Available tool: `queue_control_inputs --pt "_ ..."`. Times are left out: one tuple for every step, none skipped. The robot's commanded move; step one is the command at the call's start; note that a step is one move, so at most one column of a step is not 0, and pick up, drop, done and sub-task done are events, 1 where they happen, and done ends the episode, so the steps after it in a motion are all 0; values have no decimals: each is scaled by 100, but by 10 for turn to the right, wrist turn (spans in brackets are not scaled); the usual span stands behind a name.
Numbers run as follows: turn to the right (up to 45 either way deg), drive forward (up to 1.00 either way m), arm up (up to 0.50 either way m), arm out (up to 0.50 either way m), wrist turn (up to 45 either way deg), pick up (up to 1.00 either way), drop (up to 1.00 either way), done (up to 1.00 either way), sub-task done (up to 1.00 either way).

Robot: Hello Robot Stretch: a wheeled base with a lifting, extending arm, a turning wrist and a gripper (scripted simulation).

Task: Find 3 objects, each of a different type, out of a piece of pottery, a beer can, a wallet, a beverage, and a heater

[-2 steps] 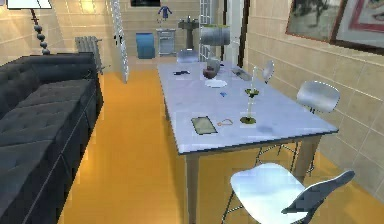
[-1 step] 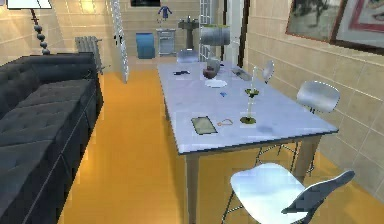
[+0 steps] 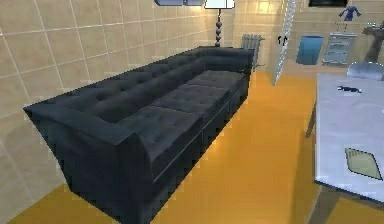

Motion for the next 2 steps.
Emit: queue_control_inputs --pt "0 85 0 0 0 0 0 0 0" --pt "390 0 0 0 0 0 0 0 0"
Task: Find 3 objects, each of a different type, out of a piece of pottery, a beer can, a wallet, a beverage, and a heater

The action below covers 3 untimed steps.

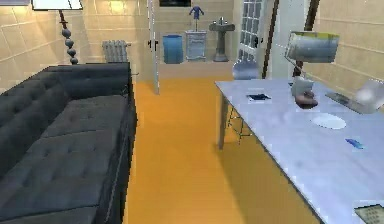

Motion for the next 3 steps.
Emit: queue_control_inputs --pt "0 75 0 0 0 0 0 0 0" --pt "450 0 0 0 0 0 0 0 0" --pt "0 0 0 0 0 0 0 100 0"
